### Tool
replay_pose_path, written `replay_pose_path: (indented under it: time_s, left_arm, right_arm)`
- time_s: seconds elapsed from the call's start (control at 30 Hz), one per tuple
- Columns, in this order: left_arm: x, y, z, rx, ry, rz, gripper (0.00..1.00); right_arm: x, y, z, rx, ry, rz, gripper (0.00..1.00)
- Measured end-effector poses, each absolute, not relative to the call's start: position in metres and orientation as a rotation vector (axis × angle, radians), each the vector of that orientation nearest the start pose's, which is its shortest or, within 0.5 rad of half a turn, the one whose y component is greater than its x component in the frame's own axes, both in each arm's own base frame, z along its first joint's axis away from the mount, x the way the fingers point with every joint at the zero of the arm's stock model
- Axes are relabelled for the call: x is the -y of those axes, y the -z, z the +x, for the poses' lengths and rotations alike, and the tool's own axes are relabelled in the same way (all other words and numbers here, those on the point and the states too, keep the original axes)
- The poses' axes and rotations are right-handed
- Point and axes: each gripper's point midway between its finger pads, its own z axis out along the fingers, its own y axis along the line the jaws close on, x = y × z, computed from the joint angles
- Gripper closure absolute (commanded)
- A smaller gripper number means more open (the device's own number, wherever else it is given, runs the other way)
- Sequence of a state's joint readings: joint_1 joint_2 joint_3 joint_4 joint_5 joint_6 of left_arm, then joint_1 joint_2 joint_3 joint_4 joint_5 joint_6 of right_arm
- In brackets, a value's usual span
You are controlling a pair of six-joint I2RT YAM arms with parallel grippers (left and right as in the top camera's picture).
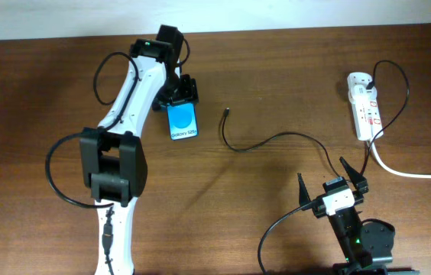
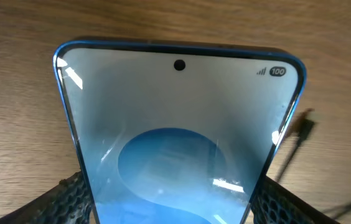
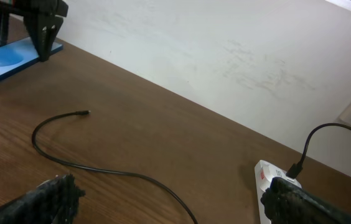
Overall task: Plug charger to phone and switch on socket
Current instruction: 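Close the left gripper on the phone's top edge, then lift the phone with the left gripper and tilt it rightward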
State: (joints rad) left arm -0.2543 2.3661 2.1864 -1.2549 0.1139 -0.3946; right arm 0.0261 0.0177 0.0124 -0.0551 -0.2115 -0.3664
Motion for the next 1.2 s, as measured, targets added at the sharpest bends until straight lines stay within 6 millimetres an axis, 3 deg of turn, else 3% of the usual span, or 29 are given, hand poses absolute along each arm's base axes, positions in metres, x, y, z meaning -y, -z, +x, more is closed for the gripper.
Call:
replay_pose_path:
  time_s: [0.07,0.17,0.37,0.53,0.63,0.9,1.07,1.2]
  left_arm:
    - [0.150,-0.075,0.472,-3.039,0.341,-0.267,0.92]
    - [0.160,-0.078,0.469,-3.051,0.487,-0.370,1.00]
    - [0.182,-0.088,0.463,-3.063,0.738,-0.578,1.00]
    - [0.191,-0.096,0.436,-3.114,0.820,-1.122,1.00]
    - [0.208,-0.109,0.430,-3.114,1.003,-1.276,1.00]
    - [0.243,-0.151,0.421,-3.099,1.532,-1.327,1.00]
    - [0.253,-0.183,0.420,-3.031,1.886,-1.342,1.00]
    - [0.251,-0.206,0.409,-2.994,2.082,-1.556,1.00]
  right_arm:
    - [-0.042,-0.162,0.242,-1.560,0.089,-0.475,0.02]
    - [-0.042,-0.162,0.242,-1.560,0.089,-0.476,0.02]
    - [-0.042,-0.162,0.242,-1.560,0.089,-0.476,0.01]
    - [-0.040,-0.162,0.242,-1.562,0.102,-0.470,0.02]
    - [-0.039,-0.162,0.243,-1.567,0.110,-0.462,0.02]
    - [-0.037,-0.162,0.243,-1.568,0.116,-0.456,0.02]
    - [-0.037,-0.162,0.243,-1.569,0.116,-0.456,0.02]
    - [-0.037,-0.162,0.243,-1.569,0.116,-0.456,0.02]
